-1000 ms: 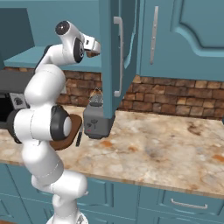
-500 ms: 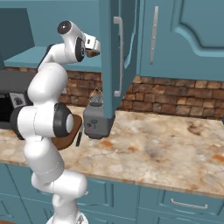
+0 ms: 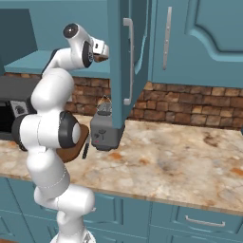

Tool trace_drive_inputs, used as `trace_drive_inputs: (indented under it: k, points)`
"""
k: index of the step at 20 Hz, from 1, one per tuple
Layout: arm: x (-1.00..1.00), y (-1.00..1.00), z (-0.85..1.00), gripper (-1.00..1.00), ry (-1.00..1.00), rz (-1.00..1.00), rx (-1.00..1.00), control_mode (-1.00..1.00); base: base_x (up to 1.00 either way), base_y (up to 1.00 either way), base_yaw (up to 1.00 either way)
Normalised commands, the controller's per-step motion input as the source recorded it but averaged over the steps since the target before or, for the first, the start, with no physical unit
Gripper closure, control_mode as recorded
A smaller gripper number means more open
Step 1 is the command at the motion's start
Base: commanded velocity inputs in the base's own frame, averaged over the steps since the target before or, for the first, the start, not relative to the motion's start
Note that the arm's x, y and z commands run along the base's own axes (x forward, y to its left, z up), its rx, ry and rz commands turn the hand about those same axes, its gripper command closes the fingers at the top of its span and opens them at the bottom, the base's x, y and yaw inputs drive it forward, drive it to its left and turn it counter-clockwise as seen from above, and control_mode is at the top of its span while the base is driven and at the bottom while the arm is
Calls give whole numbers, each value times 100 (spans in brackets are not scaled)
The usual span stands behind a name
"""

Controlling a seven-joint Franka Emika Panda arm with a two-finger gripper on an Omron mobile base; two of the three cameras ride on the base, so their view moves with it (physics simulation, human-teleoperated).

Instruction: Pick the bread, place it on the cutting board, pick the jam, place it on the counter, and close the cabinet.

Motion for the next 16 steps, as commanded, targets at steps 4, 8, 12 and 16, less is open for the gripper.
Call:
trace_drive_inputs:
  k: [4, 8, 12, 16]
  points:
    - [7, 0, -9, -100, 0, 0, 0, -100, 0, 0, 0]
    - [10, 0, -8, -100, 0, 0, 0, -100, 0, 0, 0]
    - [21, -1, -1, -100, 0, 0, 0, -100, 0, 0, 0]
    - [21, -3, 0, -100, 0, 0, 0, -100, 0, 0, 0]
